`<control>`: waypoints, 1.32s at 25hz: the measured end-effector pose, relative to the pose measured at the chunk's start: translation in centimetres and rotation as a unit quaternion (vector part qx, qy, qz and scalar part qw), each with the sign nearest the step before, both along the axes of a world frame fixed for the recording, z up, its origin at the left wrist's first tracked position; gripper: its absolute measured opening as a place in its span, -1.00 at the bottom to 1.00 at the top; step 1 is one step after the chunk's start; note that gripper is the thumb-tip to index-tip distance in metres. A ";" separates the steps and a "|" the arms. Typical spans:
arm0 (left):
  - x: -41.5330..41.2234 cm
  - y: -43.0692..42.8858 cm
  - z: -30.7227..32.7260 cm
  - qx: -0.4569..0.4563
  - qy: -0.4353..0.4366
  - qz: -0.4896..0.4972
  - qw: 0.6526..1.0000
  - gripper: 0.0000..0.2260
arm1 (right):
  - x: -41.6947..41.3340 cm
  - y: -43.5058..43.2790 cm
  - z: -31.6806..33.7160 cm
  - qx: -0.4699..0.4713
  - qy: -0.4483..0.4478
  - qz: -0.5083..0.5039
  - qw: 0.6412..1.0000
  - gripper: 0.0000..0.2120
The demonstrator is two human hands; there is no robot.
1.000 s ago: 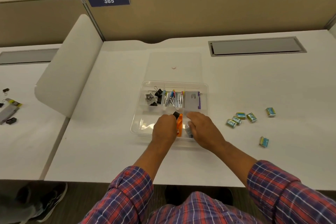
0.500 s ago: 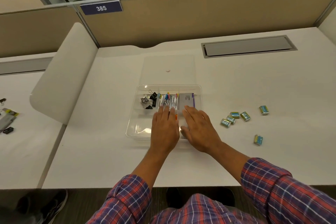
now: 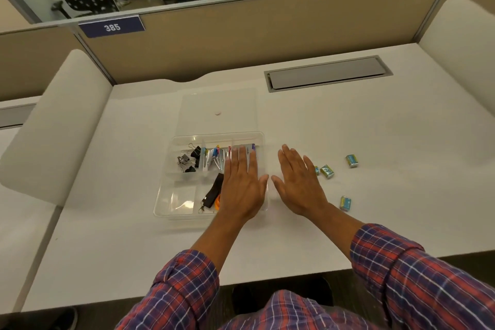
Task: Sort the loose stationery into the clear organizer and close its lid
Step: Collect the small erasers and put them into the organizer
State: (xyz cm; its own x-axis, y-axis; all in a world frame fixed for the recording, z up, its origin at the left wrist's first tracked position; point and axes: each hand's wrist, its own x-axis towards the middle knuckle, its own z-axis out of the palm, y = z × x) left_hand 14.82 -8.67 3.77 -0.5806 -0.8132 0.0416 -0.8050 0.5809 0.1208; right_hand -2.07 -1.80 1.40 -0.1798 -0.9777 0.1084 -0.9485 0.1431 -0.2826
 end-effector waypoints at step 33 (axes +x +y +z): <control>-15.0 4.7 -2.4 0.210 0.177 0.193 0.942 -0.64 | -17.3 3.4 -0.9 0.059 -0.406 -0.149 0.900 -0.72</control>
